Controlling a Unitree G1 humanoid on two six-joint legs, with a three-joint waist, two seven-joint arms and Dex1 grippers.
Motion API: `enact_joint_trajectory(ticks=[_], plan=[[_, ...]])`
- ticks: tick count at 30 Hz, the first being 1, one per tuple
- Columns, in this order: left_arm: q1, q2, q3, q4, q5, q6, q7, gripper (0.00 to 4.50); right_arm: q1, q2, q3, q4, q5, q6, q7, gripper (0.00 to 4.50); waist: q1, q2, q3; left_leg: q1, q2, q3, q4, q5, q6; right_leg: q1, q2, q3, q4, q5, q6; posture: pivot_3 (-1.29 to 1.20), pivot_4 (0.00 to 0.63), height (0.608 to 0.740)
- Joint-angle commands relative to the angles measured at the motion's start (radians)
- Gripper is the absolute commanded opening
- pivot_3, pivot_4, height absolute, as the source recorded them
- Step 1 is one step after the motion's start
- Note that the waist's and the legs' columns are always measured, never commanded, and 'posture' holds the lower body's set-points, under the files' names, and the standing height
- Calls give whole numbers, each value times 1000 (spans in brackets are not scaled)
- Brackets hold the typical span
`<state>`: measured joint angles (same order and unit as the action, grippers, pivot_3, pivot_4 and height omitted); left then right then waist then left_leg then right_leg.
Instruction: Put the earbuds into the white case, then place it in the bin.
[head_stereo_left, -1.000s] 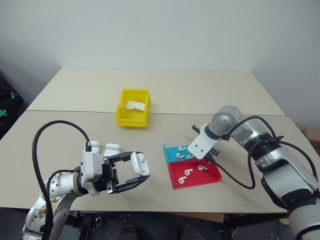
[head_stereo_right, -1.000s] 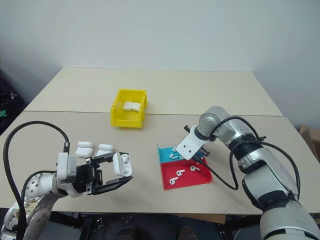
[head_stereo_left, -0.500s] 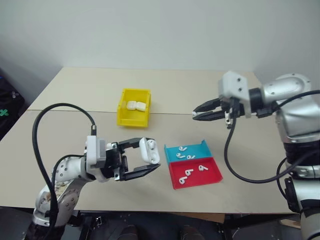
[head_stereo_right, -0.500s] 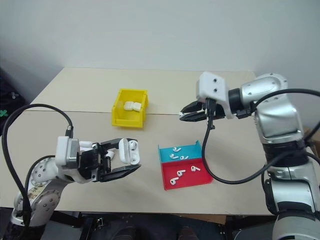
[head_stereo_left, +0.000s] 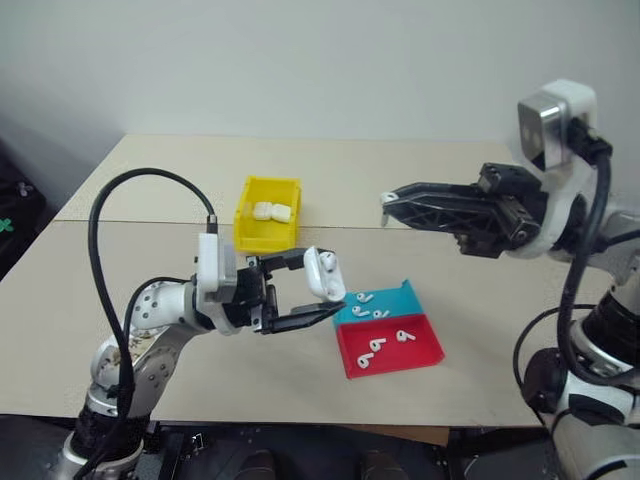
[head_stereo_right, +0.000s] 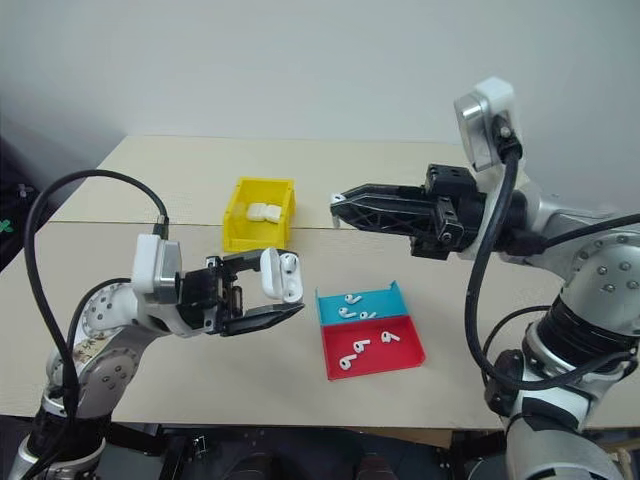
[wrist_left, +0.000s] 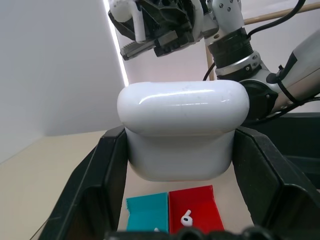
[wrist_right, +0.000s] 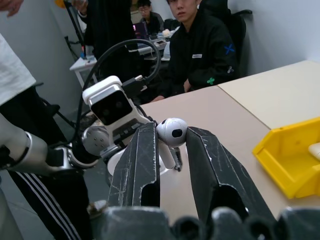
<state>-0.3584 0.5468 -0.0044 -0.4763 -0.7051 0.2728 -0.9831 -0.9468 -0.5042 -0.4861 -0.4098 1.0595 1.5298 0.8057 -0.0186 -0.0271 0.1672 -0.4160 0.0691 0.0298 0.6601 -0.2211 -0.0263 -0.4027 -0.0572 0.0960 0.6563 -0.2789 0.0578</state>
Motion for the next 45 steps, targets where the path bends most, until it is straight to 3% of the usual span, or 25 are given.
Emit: enact_joint_trajectory(ticks=[1,7,12,27,40,45], plan=[[-29,-17,-5,4,6,-13,0,2818,7,25,-34,-52,117,8,-113,611,1,0,0,0,0,0,0,0,0,0,0,0,0,0,0,0,150,740],[-49,-41,-16,25,22,-26,-3,2818,90,25,15,-61,352,-53,-276,611,2,0,0,-2,0,-1,0,0,0,0,0,-1,-1,0,0,0,150,740],[-53,-52,-16,31,28,-30,-10,2818,158,-18,93,-72,447,-142,-369,611,-1,0,0,-2,0,-1,0,0,0,0,0,-1,-1,0,0,0,150,740],[-43,-69,-11,28,38,-39,-14,2818,231,-107,257,-83,474,-335,-383,611,-4,0,0,-3,0,-1,0,0,0,-1,0,-1,-1,0,1,0,150,740],[-40,-80,-13,34,51,-45,-19,2818,302,-181,308,-152,374,-442,-290,611,-1,0,0,-3,0,-2,0,0,0,-1,0,-1,-2,0,1,0,150,740],[-39,-86,-12,33,56,-42,-17,2818,322,-191,325,-190,318,-491,-255,2197,1,0,0,-3,0,-2,0,0,0,-1,0,-1,-2,0,1,0,150,740]])
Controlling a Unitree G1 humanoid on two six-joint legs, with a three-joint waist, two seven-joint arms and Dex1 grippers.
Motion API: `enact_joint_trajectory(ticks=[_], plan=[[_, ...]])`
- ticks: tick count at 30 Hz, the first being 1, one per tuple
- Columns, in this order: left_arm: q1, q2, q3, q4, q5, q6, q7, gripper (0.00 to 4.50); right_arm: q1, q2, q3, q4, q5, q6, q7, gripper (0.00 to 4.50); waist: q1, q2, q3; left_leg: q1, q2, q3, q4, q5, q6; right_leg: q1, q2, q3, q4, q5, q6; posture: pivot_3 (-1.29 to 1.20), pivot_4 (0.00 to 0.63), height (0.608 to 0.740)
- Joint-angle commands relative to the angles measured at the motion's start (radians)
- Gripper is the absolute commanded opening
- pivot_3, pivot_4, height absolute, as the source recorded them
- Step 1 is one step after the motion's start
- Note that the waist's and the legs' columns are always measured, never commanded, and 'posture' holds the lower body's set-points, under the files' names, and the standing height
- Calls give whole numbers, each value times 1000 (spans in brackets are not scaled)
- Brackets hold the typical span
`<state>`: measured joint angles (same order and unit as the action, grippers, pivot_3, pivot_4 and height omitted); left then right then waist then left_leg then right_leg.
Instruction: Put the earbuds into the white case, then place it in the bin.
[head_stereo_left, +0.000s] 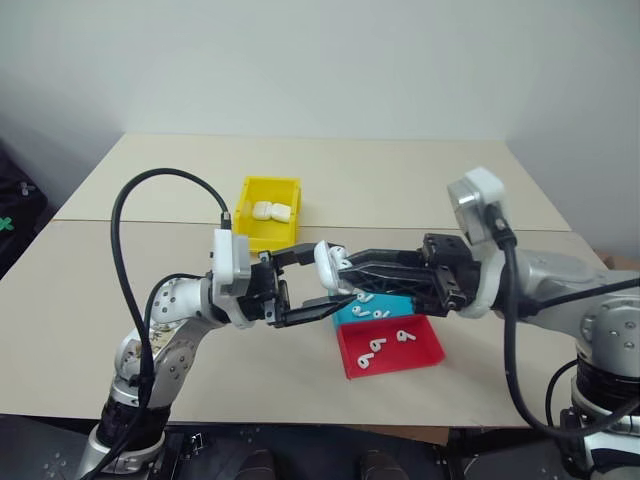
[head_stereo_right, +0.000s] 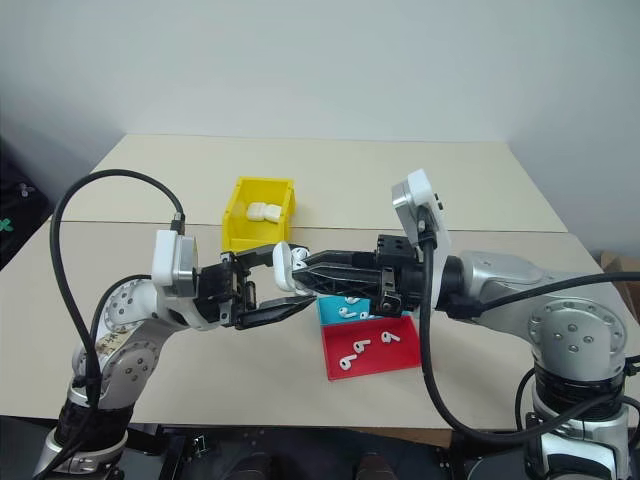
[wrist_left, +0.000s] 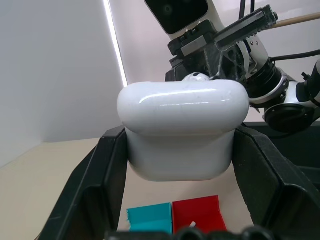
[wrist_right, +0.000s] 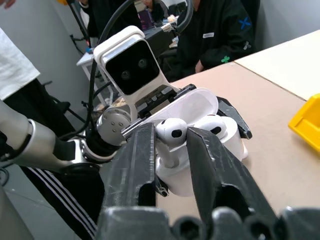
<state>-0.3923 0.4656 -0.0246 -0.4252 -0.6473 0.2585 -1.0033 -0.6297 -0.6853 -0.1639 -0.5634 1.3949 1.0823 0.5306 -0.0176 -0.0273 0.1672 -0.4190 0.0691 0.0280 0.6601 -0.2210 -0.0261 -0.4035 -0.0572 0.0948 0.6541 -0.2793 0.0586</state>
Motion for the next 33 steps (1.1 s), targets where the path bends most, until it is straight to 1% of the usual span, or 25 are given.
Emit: enact_joint_trajectory(ticks=[1,6,11,14,16,19,23,24,25,29,33], plan=[[-5,-5,8,-18,-2,-28,2,2818,7,-11,3,-36,-23,-51,21,2508,0,0,0,0,0,0,0,0,0,0,0,0,0,0,0,0,150,740],[-1,0,10,-17,-2,-25,0,2818,9,-39,-1,-28,-60,-71,50,2508,1,0,0,0,0,0,0,0,0,0,0,0,0,0,0,0,150,740],[0,2,11,-2,4,-33,-11,2818,6,-85,-43,-6,-99,-110,101,2508,1,0,0,0,0,0,0,0,0,0,0,0,0,0,0,0,150,740],[-11,-4,7,16,10,-32,-11,2818,-76,-132,-68,67,-90,-103,126,2508,0,0,0,0,0,0,0,0,0,0,0,0,-1,0,0,0,150,740],[-22,-7,-3,41,25,-39,-21,2818,-152,-150,-46,111,-88,-86,141,2508,-1,0,0,0,0,0,0,0,0,0,0,0,0,0,0,0,150,740],[-45,-18,-24,87,48,-56,-40,2818,-282,-155,17,176,-116,-60,174,1952,-3,0,0,0,0,0,0,0,0,-1,0,0,0,0,0,0,150,740],[-89,-44,-50,148,83,-81,-51,2818,-409,-145,134,232,-206,-35,250,562,0,0,0,-1,0,0,0,0,0,-1,0,0,-1,0,0,0,150,740],[-98,-50,-54,159,91,-87,-52,2818,-429,-141,156,240,-224,-32,267,259,1,0,0,-1,0,0,0,0,0,-1,0,0,-1,0,0,0,150,740],[-108,-57,-58,169,100,-91,-50,2818,-443,-142,181,240,-250,-36,293,54,2,0,0,-2,0,0,0,0,0,-1,0,0,-1,0,0,0,150,740],[-134,-84,-66,194,122,-109,-38,2818,-463,-135,277,228,-371,-69,360,54,4,0,0,-3,0,-1,0,0,0,-2,0,-1,-2,0,0,0,150,740],[-136,-91,-72,197,136,-110,-33,2818,-482,-101,319,226,-448,-78,383,54,4,0,0,-4,0,-1,0,0,0,-2,0,-1,-2,0,0,0,150,740]])
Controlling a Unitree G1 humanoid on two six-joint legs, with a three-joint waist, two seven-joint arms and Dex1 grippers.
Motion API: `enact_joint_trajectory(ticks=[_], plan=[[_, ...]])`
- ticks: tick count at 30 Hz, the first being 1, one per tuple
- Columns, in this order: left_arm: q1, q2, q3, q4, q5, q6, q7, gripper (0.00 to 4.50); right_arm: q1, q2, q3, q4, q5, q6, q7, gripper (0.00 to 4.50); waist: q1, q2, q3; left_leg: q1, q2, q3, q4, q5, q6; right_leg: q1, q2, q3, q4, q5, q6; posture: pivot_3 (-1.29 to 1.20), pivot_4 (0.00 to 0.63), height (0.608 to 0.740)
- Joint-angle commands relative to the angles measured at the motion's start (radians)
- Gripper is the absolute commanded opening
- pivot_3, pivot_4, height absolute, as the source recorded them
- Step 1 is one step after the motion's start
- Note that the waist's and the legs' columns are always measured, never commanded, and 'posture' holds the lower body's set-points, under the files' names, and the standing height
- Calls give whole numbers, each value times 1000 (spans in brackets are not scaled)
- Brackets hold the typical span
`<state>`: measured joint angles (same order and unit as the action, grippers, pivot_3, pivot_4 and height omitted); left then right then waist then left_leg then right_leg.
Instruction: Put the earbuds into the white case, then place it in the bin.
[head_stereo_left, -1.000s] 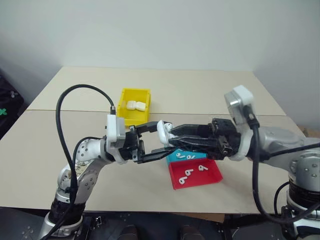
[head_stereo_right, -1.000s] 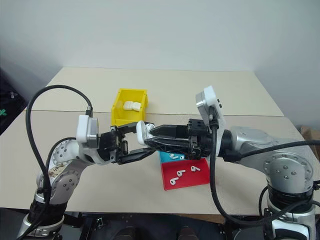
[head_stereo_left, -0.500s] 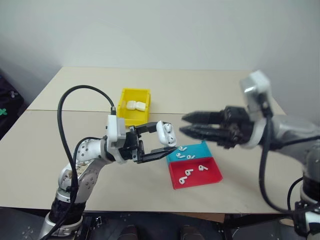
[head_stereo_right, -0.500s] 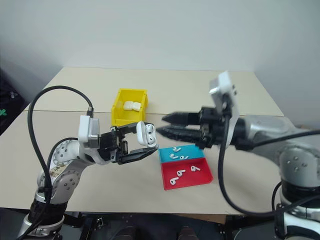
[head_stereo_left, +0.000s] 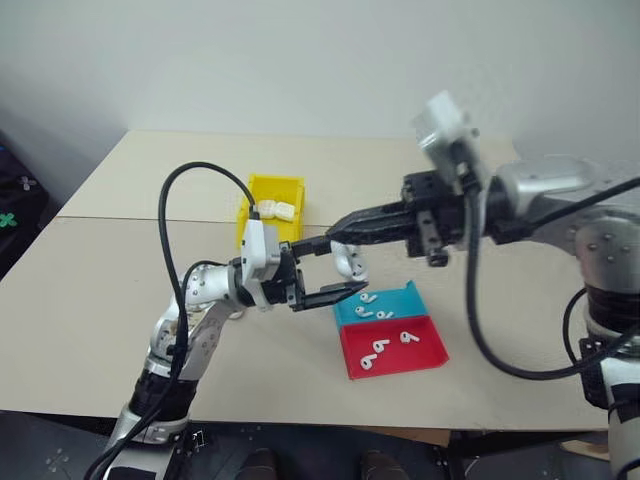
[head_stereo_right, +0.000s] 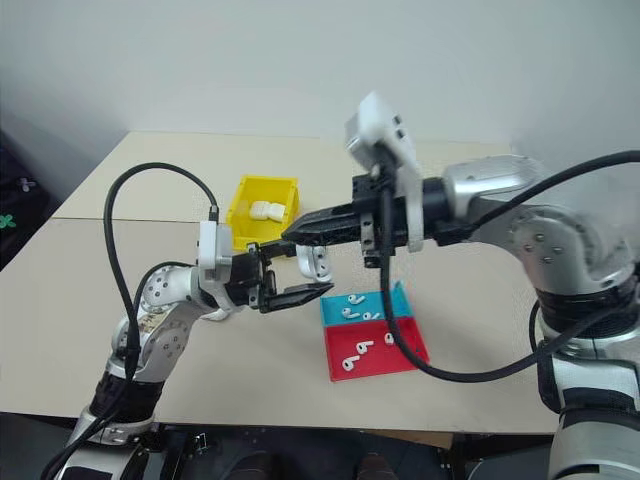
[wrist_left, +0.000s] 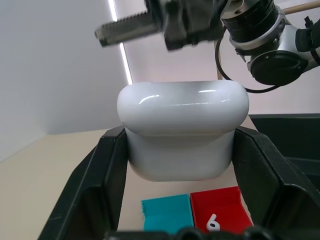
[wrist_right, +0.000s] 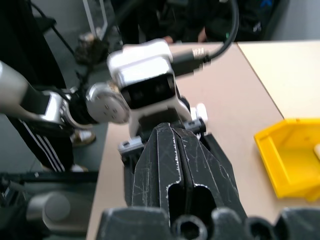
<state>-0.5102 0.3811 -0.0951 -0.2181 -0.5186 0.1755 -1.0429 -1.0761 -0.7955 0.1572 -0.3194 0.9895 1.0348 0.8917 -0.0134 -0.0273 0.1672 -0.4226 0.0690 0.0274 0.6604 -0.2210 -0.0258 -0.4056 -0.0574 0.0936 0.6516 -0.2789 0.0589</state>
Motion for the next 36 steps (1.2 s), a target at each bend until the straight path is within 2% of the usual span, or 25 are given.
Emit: enact_joint_trajectory(ticks=[1,10,21,27,36], plan=[[-17,-8,-3,-8,14,-29,7,2818,-37,11,10,-25,-67,-37,31,54,0,0,0,0,0,0,0,0,0,0,0,0,0,0,0,0,150,740],[-6,-10,7,-27,8,-32,5,2818,0,-2,55,-55,-216,-83,108,54,0,0,0,0,0,0,0,0,0,0,0,0,0,0,0,0,150,740],[8,5,28,-46,-13,-28,2,2818,33,-89,73,-65,-350,-142,201,54,0,0,0,0,0,0,0,0,0,0,0,0,0,0,0,0,150,740],[14,21,5,-27,28,-32,5,2818,-37,-66,-28,-67,-251,-82,210,54,-1,0,0,0,0,0,0,0,0,0,0,0,1,0,0,0,150,740],[-45,-15,-41,37,87,-50,19,2818,-81,-32,50,-40,-319,-108,241,54,0,0,0,1,0,0,1,0,0,0,0,0,2,0,0,0,150,740]])
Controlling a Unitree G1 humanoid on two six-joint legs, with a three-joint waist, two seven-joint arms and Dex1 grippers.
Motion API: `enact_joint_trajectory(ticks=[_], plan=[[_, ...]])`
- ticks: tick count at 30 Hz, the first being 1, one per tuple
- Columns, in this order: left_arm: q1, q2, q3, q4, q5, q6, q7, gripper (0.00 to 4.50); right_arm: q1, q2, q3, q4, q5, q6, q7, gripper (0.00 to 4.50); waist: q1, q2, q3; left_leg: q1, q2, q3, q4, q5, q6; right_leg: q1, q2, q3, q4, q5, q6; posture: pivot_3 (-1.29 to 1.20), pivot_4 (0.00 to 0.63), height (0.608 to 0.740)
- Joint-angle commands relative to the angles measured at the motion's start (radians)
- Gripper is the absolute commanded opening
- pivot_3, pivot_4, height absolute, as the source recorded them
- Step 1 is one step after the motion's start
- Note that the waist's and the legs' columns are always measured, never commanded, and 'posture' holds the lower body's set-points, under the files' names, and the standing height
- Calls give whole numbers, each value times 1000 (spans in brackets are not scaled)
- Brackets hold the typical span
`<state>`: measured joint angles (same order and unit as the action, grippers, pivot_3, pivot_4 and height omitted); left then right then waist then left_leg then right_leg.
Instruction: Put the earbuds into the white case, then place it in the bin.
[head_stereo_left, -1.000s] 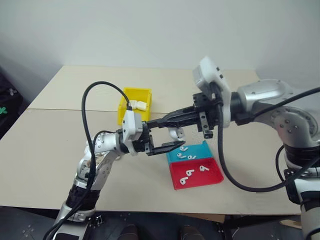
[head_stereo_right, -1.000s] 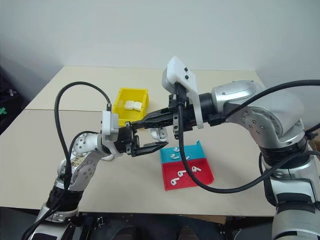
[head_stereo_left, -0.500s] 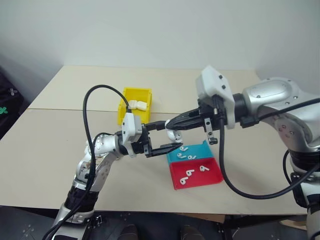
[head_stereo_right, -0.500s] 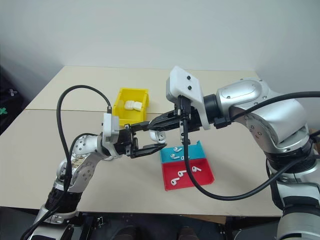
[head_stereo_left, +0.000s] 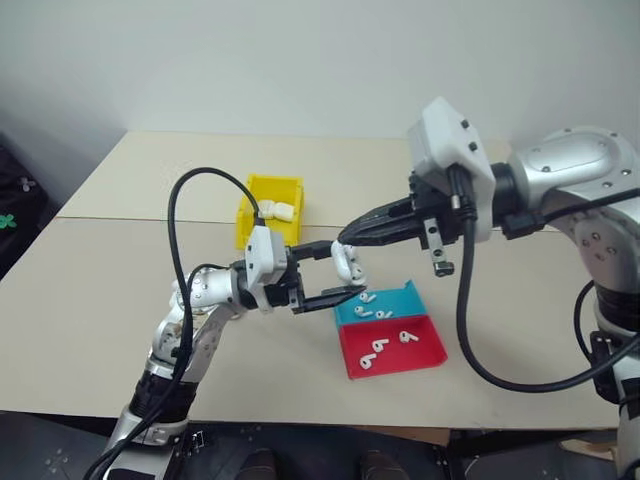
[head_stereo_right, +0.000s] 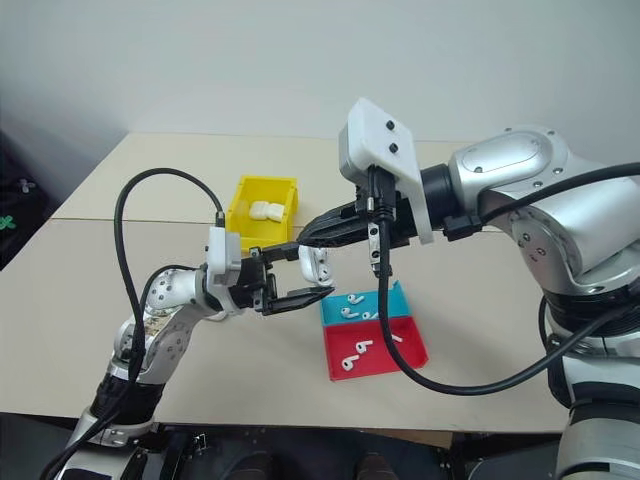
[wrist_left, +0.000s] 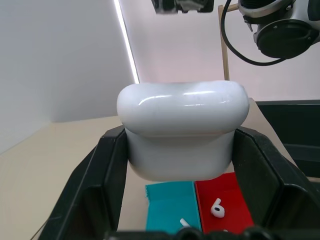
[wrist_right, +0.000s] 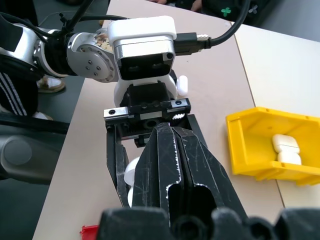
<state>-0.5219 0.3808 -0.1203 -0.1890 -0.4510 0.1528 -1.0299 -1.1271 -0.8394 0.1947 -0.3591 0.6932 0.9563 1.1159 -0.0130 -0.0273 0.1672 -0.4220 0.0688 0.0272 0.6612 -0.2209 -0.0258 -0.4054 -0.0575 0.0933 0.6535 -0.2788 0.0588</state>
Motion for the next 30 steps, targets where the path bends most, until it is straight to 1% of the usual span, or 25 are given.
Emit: enact_joint_trajectory(ticks=[1,6,13,20,22,27,30], plan=[[-38,-18,-19,14,24,-31,5,2818,-32,18,18,2,-30,-32,22,54,0,0,0,0,0,0,0,0,0,0,0,0,0,0,0,0,150,740],[-46,-33,-20,-1,15,-24,6,2818,-36,41,60,7,-84,-55,41,54,-1,0,0,0,0,0,0,0,0,-1,0,0,0,0,0,0,150,740],[-13,-11,7,-42,-17,-13,0,2818,-9,12,104,9,-178,-111,74,54,-1,0,0,0,0,0,0,0,0,-1,0,0,1,0,0,0,150,740],[5,1,25,-62,-42,-1,13,2818,15,-14,83,18,-202,-127,104,54,-1,0,0,0,0,0,0,0,0,-1,0,0,1,0,0,0,150,740],[5,1,24,-57,-40,-4,15,2818,12,-1,52,25,-181,-118,100,54,-1,0,0,0,0,0,0,0,0,-1,0,0,1,0,0,0,150,740],[10,-8,25,-46,-37,-28,20,2818,-1,23,-78,78,-93,-99,96,54,0,0,0,0,0,0,0,0,0,-1,0,0,1,0,0,0,150,740],[18,-9,47,-67,-56,-25,36,2818,9,50,-217,122,-13,-89,44,54,0,0,0,0,0,0,0,0,0,0,0,0,1,0,0,0,150,740]])
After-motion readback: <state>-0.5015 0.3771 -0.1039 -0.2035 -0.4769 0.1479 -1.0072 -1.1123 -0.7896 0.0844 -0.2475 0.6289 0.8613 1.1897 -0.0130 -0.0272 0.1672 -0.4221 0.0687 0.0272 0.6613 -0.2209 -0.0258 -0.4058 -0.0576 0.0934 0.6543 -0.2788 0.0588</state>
